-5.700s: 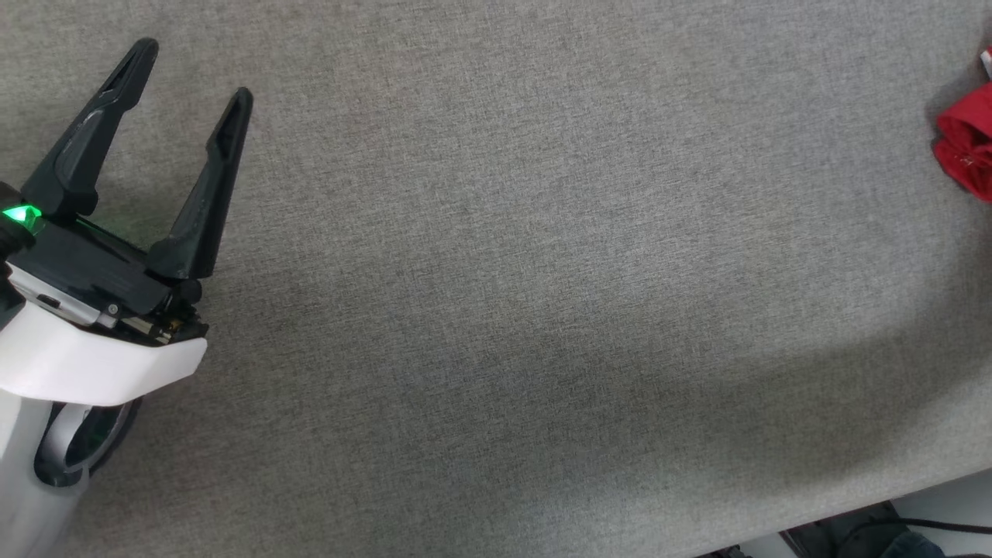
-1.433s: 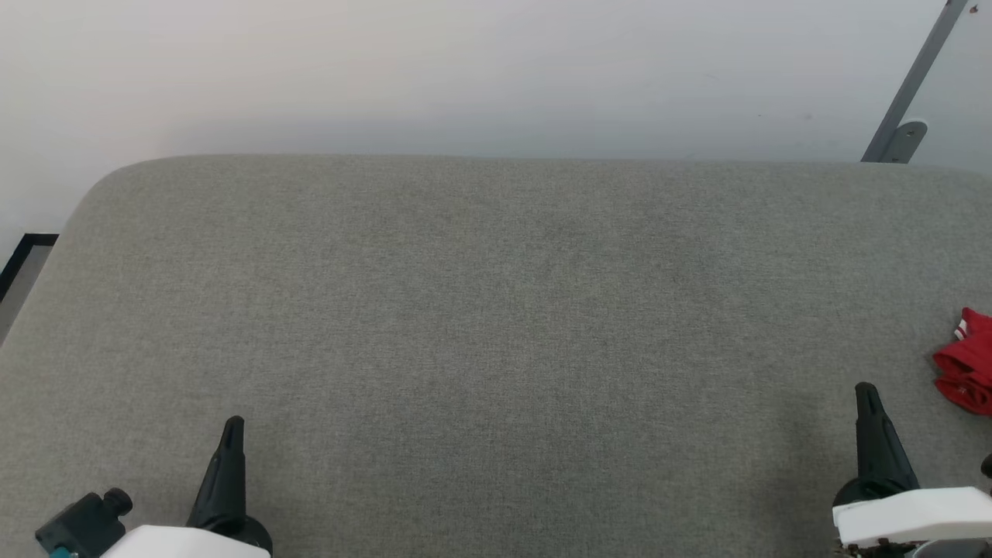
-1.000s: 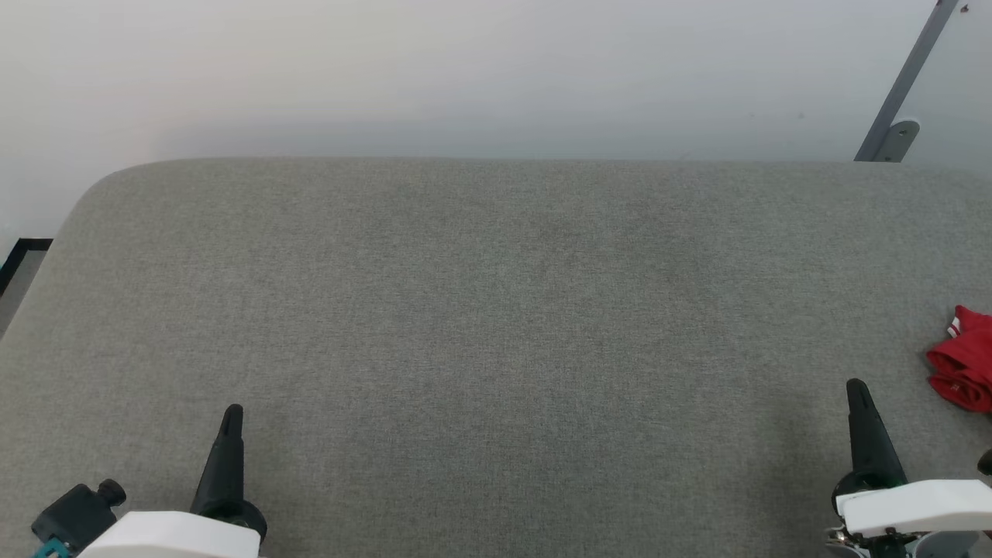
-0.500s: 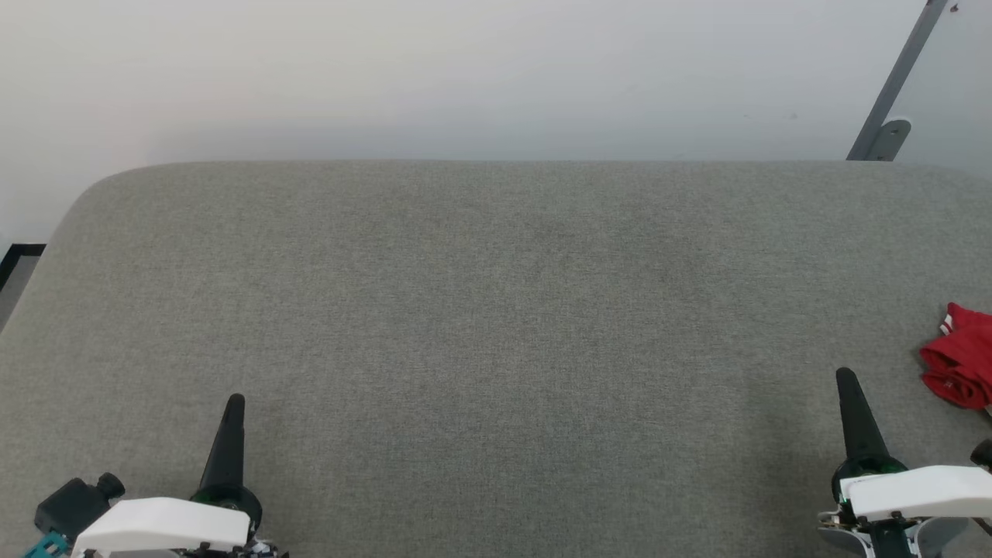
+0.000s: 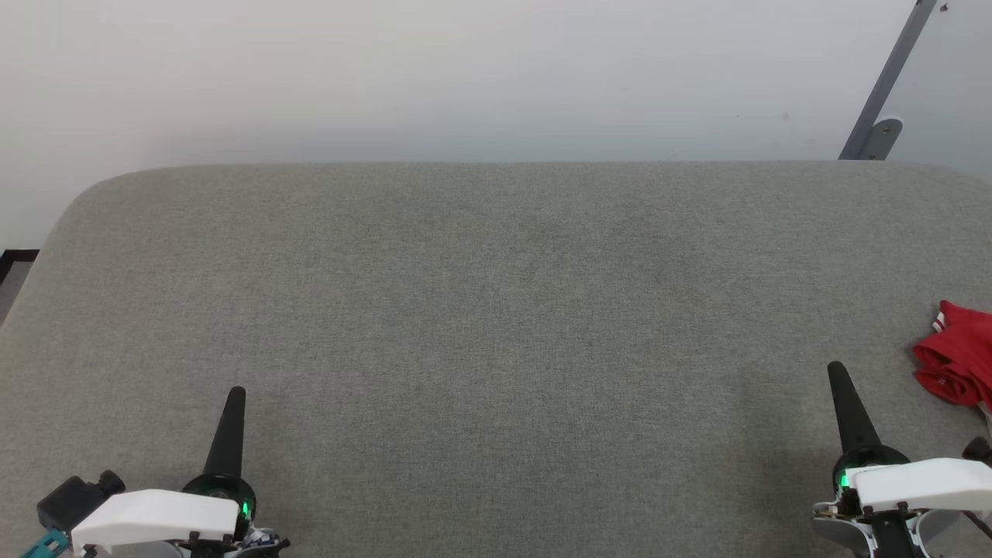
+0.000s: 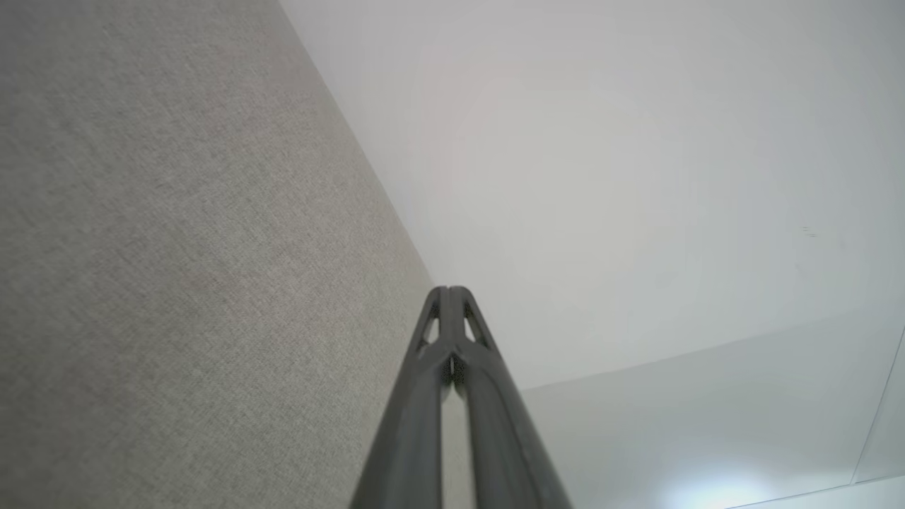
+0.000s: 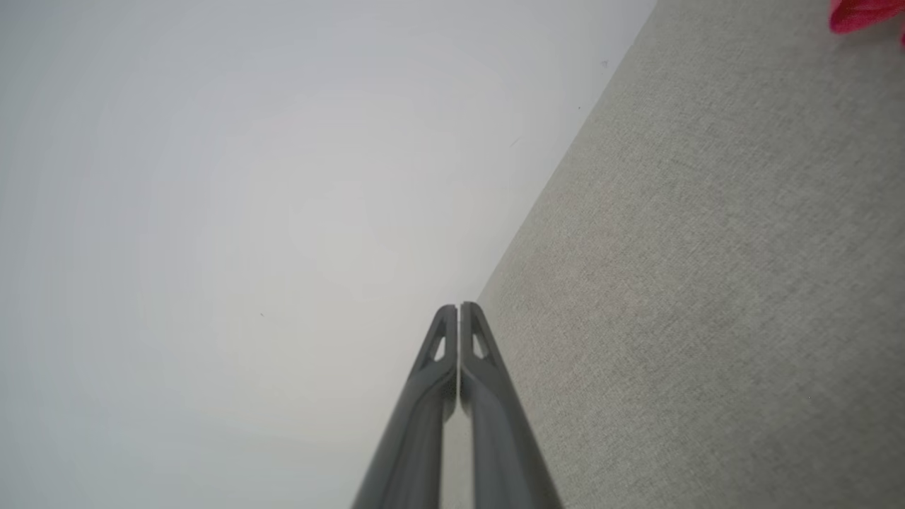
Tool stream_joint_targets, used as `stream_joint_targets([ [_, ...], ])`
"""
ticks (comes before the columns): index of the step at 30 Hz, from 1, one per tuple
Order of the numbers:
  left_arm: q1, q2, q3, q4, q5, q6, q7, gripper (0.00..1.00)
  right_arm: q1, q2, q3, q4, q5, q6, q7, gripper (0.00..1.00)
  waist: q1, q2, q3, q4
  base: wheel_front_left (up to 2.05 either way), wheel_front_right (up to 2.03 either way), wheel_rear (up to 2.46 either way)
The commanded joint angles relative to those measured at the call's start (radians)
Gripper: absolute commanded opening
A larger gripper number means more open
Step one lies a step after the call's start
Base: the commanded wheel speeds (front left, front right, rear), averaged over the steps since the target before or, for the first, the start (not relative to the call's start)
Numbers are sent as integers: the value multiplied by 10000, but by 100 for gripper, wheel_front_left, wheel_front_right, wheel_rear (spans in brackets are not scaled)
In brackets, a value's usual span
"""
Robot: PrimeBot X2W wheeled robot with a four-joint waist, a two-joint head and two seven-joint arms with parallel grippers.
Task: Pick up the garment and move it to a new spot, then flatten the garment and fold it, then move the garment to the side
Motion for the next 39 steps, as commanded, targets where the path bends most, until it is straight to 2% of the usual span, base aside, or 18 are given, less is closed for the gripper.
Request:
stream_joint_targets([
  [1,-245,-4,75,-32,-167,12,58,0,-191,-56,12,-14,226,1,55,0,0,0,-2,-7,0,0,0],
  [39,-833,-433,516,387,-2701,19,946,0,-686,-87,204,513,3249,1,721,0,0,0,-87,-284,0,0,0],
])
